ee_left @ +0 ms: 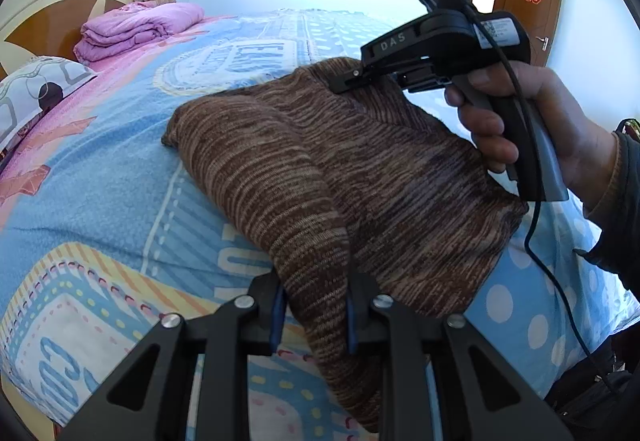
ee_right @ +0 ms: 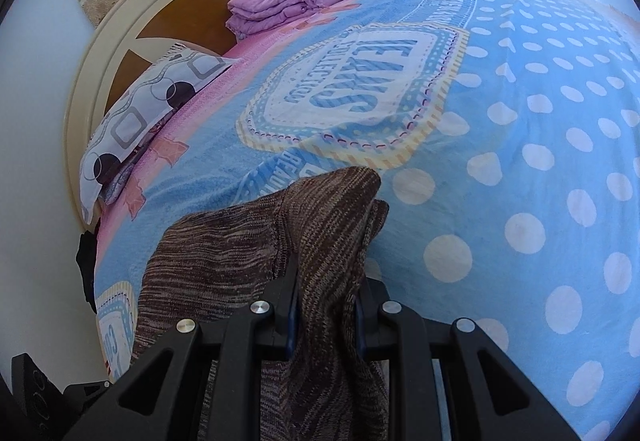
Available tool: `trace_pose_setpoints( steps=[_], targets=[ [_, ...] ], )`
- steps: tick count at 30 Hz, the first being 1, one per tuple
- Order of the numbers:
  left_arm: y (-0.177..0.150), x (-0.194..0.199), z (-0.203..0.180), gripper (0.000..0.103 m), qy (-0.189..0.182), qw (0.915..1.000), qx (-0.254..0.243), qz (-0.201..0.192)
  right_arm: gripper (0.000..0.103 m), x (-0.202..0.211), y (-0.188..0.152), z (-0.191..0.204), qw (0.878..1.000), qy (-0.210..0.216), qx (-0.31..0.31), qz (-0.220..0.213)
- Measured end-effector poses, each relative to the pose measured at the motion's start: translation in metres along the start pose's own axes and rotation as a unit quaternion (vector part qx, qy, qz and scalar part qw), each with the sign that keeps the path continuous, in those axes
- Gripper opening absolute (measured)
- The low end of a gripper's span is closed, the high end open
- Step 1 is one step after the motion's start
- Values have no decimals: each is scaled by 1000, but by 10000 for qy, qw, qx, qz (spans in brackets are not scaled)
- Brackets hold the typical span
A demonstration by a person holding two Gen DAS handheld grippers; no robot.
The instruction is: Fold small clothes
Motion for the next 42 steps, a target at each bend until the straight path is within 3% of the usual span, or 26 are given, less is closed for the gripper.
trace_pose_setpoints(
  steps=[11,13,17,21,28,30,32,33,35,37,40,42],
  targets=[
    [-3,-5,2,27,55,9999,89,-59,25,-9,-8,-8,9999,-113,-70,110],
    [-3,-5,1,27,80,9999,90,-72,34,-10,-12,-12,9997,-158,-149,117],
    [-3,-5,0,29,116,9999,90,-84,37,-7,-17,-15,9996,-230,-130,116],
    [-4,-6,1,44,177,9998,122,-52,38,13,-19,-19,9993,-375,60,11],
    [6,6,5,48,207,9994,181,-217,43,66,-48,-12,9998,-55,75,-193],
    [14,11,11,65,222,9988,287,-316,43,75,-65,-4,9997,70,183,-155],
    [27,17,24,69,458,9969,342,-547,43,79,-85,0,9995,-63,313,-51],
    [32,20,32,69,573,9955,397,-637,42,78,-93,2,9994,-53,330,7],
    [38,23,42,75,564,9942,598,-696,29,78,-110,6,9992,1,385,137],
    [42,21,49,81,664,9930,649,-736,11,79,-120,9,9982,-154,570,111],
    [46,7,59,81,1134,9900,401,-742,7,85,-127,6,9974,-371,606,74],
    [45,-6,67,91,1354,9879,318,-692,7,98,-125,-3,9961,-690,547,-78]
  ],
)
Point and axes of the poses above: each gripper's, at about its wrist camera, not at the fingertips, and x roughly against the way its jaws point, z to its left, y to its top, the point moved 10 cm from there along -x, roughly the way its jaws point, and after that the axes turned 1 degree about y, right-handed, at the moved point
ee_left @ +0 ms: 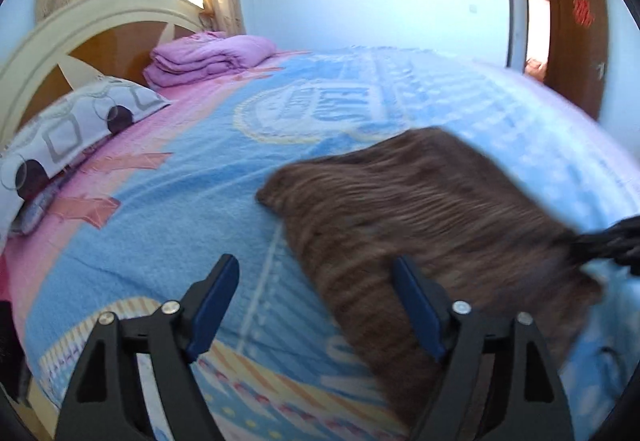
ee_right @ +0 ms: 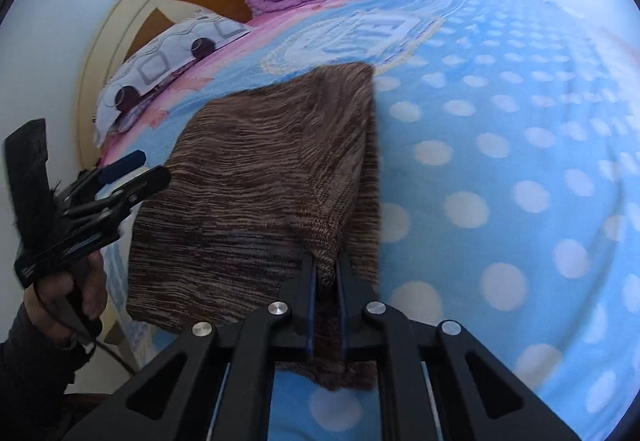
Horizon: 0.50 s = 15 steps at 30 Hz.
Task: Fold small clothes
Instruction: 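Lower the sweater onto the bed and open both tools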
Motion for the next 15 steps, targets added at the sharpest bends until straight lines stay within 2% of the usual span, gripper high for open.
trace_pose_setpoints(
  steps=[3,5,6,7,9,13,15],
  targets=[
    [-10,-6,1,94,-102,9998,144,48,7,0,-3,-18,9994,-8,-311,125],
    [-9,-1,1,93,-30,10000,85,5,8,-11,-10,-20,9992,15,-278,282],
    [-9,2,2,93,-9,10000,46,8,13,-9,-8,-20,9994,-69,-304,121],
    [-9,3,2,93,3,10000,38,4,24,-4,-5,-18,9993,-83,-360,-51],
    [-15,10,3,94,55,10000,74,4,34,10,1,-7,9983,-39,-399,-430],
    [-22,28,2,95,30,9997,239,-40,34,28,-5,34,9949,-77,450,-904],
    [-32,33,-3,98,129,9999,105,-13,34,19,-21,47,9960,134,618,-634]
  ],
)
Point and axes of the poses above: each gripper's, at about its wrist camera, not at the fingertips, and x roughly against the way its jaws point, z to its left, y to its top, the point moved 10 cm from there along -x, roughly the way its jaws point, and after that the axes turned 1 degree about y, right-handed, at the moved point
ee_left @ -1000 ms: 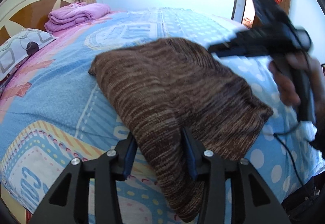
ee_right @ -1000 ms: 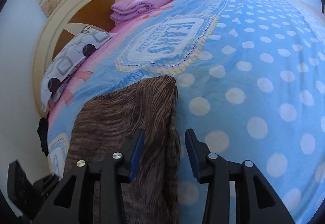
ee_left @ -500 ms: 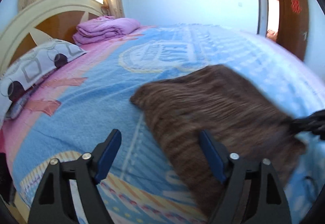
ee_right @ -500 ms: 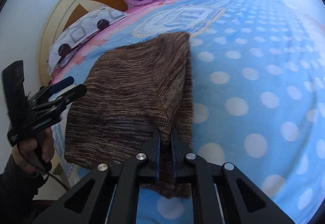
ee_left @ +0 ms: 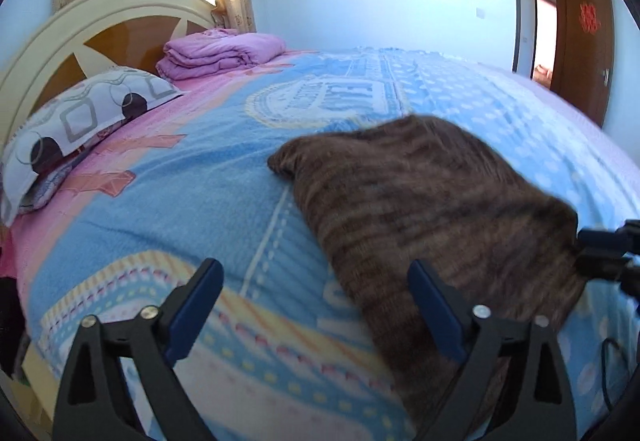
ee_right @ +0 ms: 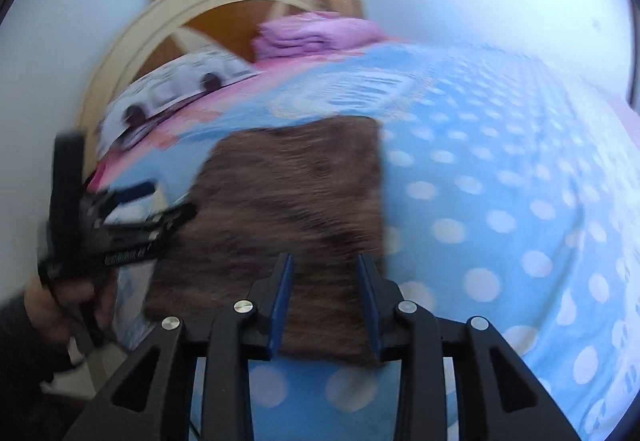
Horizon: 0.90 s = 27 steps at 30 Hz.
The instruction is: Fold small clothes
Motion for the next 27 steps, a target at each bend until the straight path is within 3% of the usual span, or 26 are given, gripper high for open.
trace_pose_setpoints(
  steps=[2,5,8,11,13,15,21,27],
  targets=[
    [-9,0,-6,98,-18,9999,-103,-13,34,-19,-20,-11,9987,-233,-184,422],
    [-11,3,-9,98,-83,9998,-99,128,32,-17,-24,-20,9987,-165,-437,192],
    [-3,21,-11,98,-74,9997,-192,135,34,2,-23,-17,9978,-490,-391,206],
    [11,46,-14,101,-181,9997,-132,-130,40,37,-13,-8,9970,-693,-255,-249],
    [21,59,-17,101,-286,9992,-79,-273,55,61,-6,-1,9937,-915,-153,-636],
    [30,71,-21,101,-388,9985,-53,-385,59,78,2,6,9900,-1045,-18,-943],
    [38,88,-25,101,-461,9971,-57,-599,60,110,19,21,9807,-1280,220,-1464],
    [41,92,-23,101,-474,9967,2,-654,60,112,20,25,9798,-1320,213,-1490]
  ],
)
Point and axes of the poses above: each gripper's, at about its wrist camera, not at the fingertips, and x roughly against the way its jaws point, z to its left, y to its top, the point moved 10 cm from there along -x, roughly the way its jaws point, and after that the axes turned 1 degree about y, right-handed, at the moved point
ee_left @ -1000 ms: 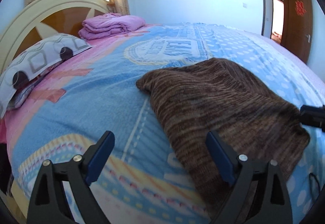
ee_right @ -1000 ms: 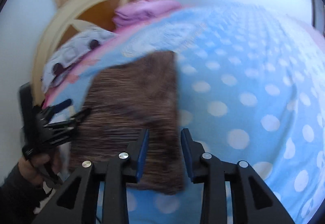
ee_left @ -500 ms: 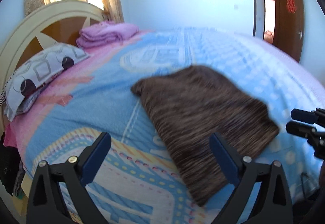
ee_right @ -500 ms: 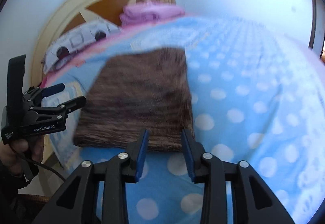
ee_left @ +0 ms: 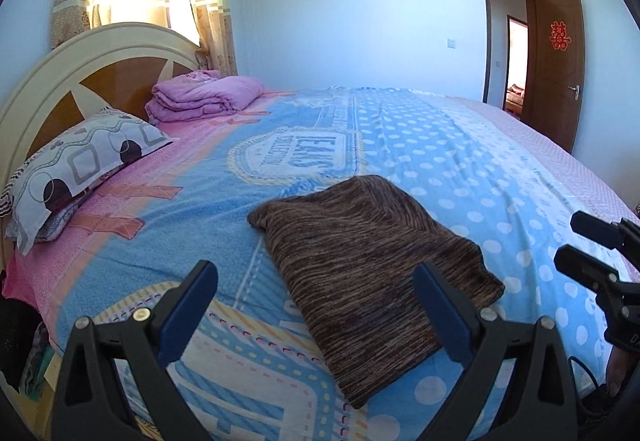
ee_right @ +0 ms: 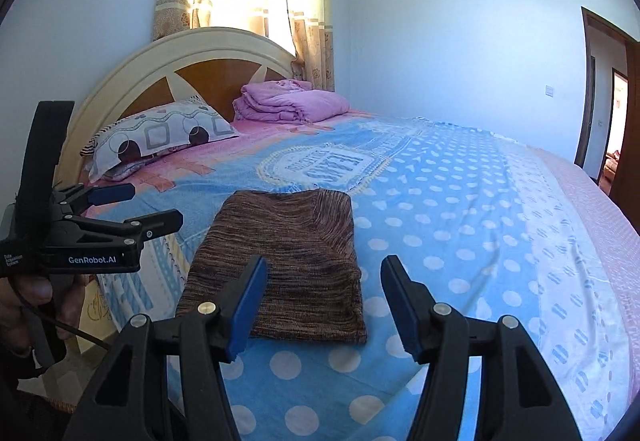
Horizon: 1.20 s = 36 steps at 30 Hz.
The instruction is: Fold small clothes
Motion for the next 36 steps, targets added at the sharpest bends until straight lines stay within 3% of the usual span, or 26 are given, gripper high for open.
trace_pose_setpoints(
  steps=[36],
  targets=[
    [-3,1,1,101,7,10000,25,24,61,2,-8,7,9999,65,-60,89]
  ],
)
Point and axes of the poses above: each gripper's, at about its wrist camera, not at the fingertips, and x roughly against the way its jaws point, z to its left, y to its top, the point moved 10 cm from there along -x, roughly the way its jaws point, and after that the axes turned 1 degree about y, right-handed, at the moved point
